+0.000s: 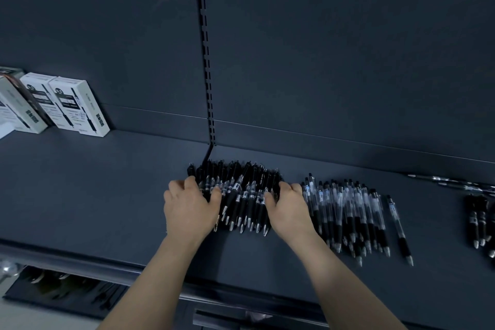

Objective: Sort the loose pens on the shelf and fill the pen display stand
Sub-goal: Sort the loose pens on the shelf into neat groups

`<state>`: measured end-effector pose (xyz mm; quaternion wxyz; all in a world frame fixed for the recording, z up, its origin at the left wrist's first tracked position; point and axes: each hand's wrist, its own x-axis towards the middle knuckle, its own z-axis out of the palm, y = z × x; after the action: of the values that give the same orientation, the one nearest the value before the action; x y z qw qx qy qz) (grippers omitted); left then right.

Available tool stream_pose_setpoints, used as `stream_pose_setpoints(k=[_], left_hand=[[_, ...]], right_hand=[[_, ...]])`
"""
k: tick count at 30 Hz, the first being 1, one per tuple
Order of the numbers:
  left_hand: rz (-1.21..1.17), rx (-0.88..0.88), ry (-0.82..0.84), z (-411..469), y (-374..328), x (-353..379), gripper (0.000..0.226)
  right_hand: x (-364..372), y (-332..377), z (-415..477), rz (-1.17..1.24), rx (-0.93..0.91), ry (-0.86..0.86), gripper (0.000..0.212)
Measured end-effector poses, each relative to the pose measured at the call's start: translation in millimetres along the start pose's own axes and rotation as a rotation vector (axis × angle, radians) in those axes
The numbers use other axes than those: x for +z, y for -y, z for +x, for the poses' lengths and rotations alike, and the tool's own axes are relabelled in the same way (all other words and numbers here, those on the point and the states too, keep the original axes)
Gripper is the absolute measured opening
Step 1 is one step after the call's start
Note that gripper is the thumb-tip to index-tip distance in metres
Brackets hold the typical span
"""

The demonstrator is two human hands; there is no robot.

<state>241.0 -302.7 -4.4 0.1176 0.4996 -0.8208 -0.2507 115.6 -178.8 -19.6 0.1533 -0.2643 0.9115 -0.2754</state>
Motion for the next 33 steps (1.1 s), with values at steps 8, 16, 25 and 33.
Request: stream_pose_setpoints(k=[8,16,25,33], left_hand=[[0.005,0.004,0.064,-1,1,-1,0.056],[0.081,0.050,0.035,-2,0,-3,0.055],[0.091,0.264,-0.057,-13,-26,-8,0.054],[0.021,0.551,-0.058,-39,-86,9,0.048]], right_hand=[[1,9,0,-0.037,-0.018,0.038,0.031],[-3,5,-2,-0.138,-0.045,0.018,0.035],[-26,0,-12,-0.204,-0.140,-0.117,0.046],[-77,-38,-34,-0.205,-0.150,-0.274,0.051]])
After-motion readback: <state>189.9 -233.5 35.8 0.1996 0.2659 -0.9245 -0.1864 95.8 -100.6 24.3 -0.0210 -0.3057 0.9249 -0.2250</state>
